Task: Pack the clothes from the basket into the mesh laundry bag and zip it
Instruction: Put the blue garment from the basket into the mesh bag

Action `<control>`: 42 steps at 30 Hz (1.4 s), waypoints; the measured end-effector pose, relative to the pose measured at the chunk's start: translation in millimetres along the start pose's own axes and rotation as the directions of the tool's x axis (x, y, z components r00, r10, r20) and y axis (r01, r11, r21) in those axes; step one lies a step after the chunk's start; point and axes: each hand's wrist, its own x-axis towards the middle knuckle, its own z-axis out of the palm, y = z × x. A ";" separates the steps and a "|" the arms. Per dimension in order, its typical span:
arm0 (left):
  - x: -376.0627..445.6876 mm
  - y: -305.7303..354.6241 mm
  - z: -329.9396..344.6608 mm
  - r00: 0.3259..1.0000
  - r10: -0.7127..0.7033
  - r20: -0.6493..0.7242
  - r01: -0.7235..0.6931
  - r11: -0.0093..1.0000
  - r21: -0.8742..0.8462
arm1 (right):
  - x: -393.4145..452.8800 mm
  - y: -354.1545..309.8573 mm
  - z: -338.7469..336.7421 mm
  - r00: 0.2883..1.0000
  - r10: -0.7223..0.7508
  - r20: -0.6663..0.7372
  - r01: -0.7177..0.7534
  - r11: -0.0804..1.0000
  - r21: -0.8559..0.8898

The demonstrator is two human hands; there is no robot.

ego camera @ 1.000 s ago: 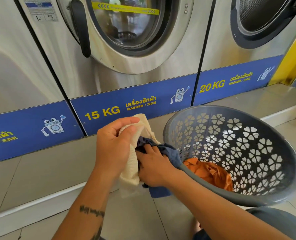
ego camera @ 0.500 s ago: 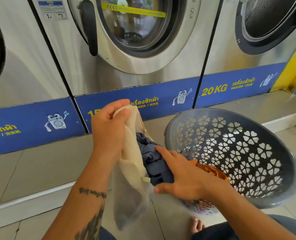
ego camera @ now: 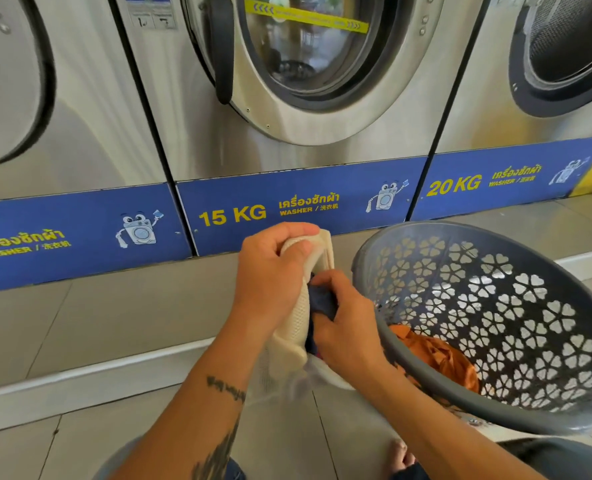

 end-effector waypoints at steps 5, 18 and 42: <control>-3.3 11.3 13.5 0.999 0.015 -0.034 -0.017 0.998 -0.057 | 9.3 42.7 15.3 0.908 0.113 0.403 0.111 0.863 -0.493; 13.3 -27.6 -1.7 0.996 -0.063 -0.055 0.076 0.963 0.260 | 10.1 27.6 -27.1 0.678 0.447 0.584 0.114 0.721 -0.684; -5.0 -36.2 -1.9 0.978 -0.204 0.050 0.169 0.907 0.386 | 63.6 77.1 -137.5 0.718 0.564 0.408 -0.249 0.756 -0.606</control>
